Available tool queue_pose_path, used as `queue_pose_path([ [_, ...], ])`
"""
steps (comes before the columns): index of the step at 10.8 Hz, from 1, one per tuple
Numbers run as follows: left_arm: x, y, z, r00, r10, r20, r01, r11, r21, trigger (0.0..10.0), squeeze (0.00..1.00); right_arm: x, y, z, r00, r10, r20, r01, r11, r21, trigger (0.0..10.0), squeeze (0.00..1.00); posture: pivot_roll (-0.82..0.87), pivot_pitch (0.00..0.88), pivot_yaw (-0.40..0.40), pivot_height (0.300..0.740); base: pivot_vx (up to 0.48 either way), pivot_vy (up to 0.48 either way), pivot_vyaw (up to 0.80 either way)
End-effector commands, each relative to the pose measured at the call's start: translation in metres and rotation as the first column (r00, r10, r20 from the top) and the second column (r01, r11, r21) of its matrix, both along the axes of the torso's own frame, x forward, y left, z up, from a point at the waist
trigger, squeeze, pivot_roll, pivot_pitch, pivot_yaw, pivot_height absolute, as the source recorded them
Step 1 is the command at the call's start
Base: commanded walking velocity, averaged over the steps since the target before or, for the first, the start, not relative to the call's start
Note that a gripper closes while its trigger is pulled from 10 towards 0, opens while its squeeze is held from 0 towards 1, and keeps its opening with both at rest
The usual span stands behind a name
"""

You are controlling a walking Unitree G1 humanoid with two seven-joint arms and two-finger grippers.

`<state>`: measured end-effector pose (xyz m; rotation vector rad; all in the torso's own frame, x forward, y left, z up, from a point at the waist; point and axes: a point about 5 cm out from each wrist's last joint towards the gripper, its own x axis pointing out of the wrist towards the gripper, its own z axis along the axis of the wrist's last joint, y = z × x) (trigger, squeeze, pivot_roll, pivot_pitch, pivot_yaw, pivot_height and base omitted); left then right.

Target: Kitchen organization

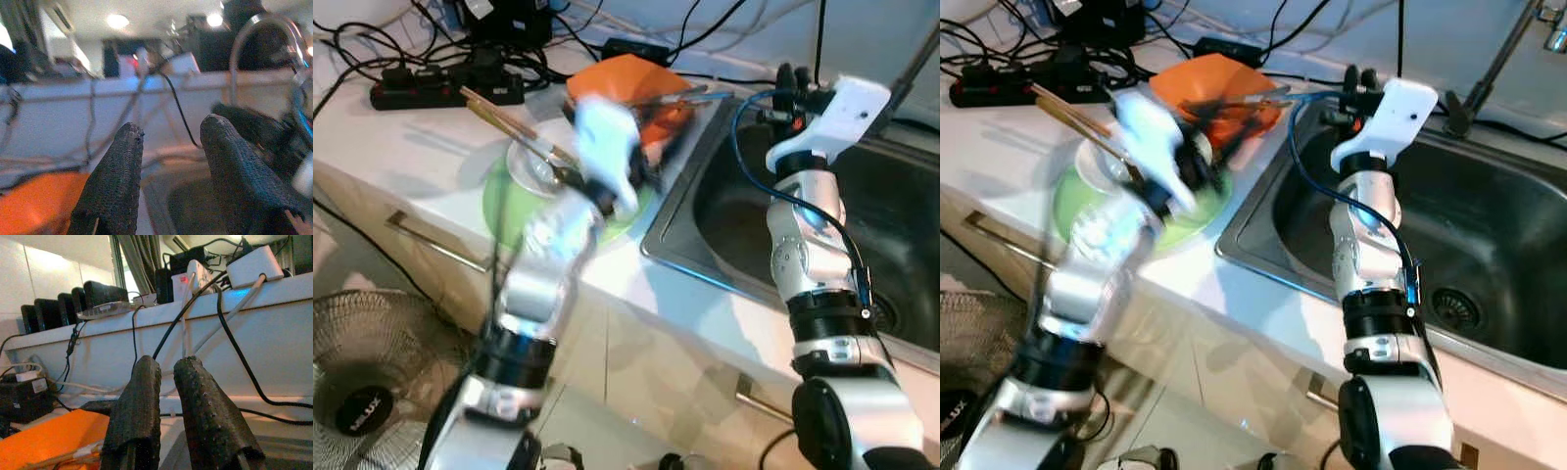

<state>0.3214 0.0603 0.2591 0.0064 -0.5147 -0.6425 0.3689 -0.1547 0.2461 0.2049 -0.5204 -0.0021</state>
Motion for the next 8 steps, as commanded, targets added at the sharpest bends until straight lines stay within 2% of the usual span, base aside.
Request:
queue_pose_path([
  [1, 0.001, 0.014, 0.018, 0.995, 0.077, 0.063, -0.074, 0.996, -0.041, 10.0, 0.0, -0.004, 0.002, 0.0, 1.0, 0.018, -0.002, -0.018, 1.0, 0.009, 10.0, 0.0, 0.12, 0.089, -0.037, 0.74, 0.0, 0.0, 0.0],
  [2, 0.003, 0.025, 0.025, 0.989, 0.125, 0.08, -0.12, 0.991, -0.061, 10.0, 0.0, -0.005, 0.005, -0.002, 1.0, 0.029, -0.006, -0.029, 1.0, 0.007, 10.0, 0.0, 0.12, 0.09, -0.037, 0.74, 0.0, 0.0, 0.0],
  [4, 0.007, 0.075, 0.041, 0.943, 0.313, 0.111, -0.303, 0.948, -0.098, 10.0, 0.0, -0.005, 0.014, -0.017, 0.996, 0.056, -0.068, -0.055, 0.998, 0.005, 10.0, 0.0, 0.13, 0.091, -0.039, 0.74, 0.0, 0.0, 0.0],
  [6, 0.002, 0.114, 0.05, 0.892, 0.435, 0.123, -0.423, 0.899, -0.117, 10.0, 0.0, -0.006, 0.027, -0.045, 0.98, 0.097, -0.172, -0.1, 0.995, -0.008, 10.0, 0.0, 0.14, 0.086, -0.04, 0.74, 0.0, 0.0, 0.0],
  [8, -0.004, 0.136, 0.055, 0.863, 0.49, 0.124, -0.476, 0.87, -0.126, 10.0, 0.0, -0.008, 0.033, -0.067, 0.963, 0.101, -0.249, -0.11, 0.994, -0.022, 10.0, 0.0, 0.14, 0.081, -0.039, 0.74, 0.0, 0.0, 0.0],
])
